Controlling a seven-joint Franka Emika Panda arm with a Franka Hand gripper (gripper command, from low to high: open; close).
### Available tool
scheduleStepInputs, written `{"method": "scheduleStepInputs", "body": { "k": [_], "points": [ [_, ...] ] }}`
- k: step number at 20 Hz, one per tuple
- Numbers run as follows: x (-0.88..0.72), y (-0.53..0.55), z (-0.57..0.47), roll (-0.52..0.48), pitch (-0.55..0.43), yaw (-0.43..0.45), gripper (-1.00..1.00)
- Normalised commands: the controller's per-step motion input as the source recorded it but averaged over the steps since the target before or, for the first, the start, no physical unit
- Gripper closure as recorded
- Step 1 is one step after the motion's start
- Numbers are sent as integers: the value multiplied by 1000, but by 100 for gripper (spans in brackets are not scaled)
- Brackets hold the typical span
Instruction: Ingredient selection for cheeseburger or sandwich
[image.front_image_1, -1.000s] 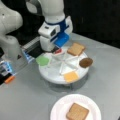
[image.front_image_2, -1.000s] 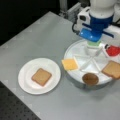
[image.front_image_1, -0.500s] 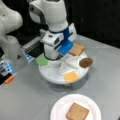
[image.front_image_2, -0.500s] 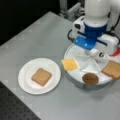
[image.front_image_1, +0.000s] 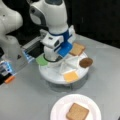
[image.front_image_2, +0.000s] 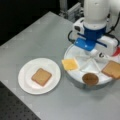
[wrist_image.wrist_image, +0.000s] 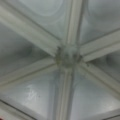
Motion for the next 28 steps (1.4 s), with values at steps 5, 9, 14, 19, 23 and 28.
{"method": "scheduleStepInputs", "body": {
  "k": [5,9,14,19,23,28],
  "points": [
    [25,50,-162,-30,66,-16,-100],
    [46,27,-106,-27,3,-7,-100],
    [44,19,-32,-23,-30,-11,-100],
    [13,48,-63,-12,-26,-24,-100],
    [10,84,-165,36,-60,-50,-100],
    [-8,67,-174,31,-82,-47,-100]
  ]
}}
